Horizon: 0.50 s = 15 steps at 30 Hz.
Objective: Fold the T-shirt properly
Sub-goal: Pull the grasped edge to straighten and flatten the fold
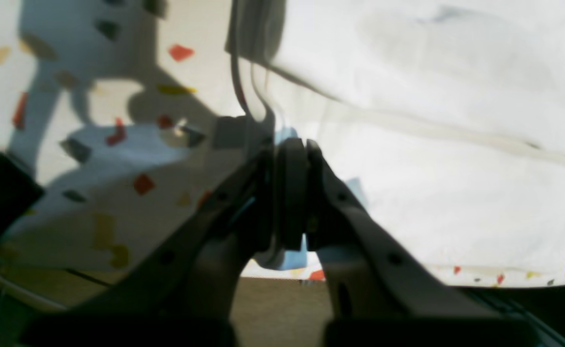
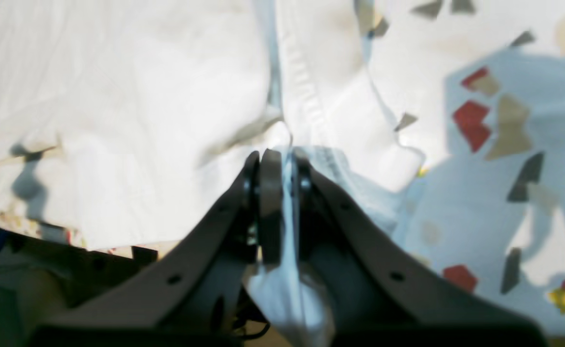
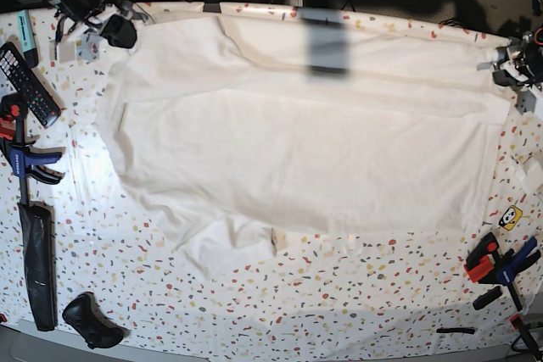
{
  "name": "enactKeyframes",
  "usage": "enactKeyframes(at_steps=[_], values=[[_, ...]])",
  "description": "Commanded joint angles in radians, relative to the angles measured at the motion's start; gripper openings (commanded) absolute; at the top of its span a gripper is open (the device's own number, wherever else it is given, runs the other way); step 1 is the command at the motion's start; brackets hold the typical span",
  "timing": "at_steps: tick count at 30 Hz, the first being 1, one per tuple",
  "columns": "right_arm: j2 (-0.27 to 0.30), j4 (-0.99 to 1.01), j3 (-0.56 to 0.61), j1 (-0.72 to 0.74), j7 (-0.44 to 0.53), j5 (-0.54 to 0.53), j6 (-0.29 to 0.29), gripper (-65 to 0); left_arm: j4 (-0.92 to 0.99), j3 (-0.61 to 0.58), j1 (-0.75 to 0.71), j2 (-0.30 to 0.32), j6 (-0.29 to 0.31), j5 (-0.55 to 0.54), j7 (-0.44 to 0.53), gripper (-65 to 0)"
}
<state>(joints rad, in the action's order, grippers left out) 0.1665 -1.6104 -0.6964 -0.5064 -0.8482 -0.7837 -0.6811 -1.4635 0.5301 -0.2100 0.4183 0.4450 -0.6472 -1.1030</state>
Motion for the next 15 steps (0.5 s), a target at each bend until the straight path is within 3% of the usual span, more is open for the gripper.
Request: enactKeyframes(at_steps=[1, 6, 10, 15], values=[[0.014, -0.006, -0.005, -0.006, 0.011, 0.064, 0.035, -65.0, -0.018, 0.006, 0.008, 0.023, -0.003, 0.004, 0.017, -65.0], [0.016, -0.006, -0.005, -0.003, 0.044, 0.098, 0.062, -65.0, -0.018, 0.006, 0.008, 0.023, -0.006, 0.023, 0.032, -65.0], [0.016, -0.006, -0.005, 0.007, 0.048, 0.131, 0.068, -65.0, -0.018, 0.006, 0.008, 0.023, -0.053, 0.117, 0.064, -65.0], [0.016, -0.006, -0.005, 0.014, 0.049, 0.138, 0.069, -65.0, -0.018, 0.006, 0.008, 0.023, -0.053, 0.120, 0.064, -65.0]])
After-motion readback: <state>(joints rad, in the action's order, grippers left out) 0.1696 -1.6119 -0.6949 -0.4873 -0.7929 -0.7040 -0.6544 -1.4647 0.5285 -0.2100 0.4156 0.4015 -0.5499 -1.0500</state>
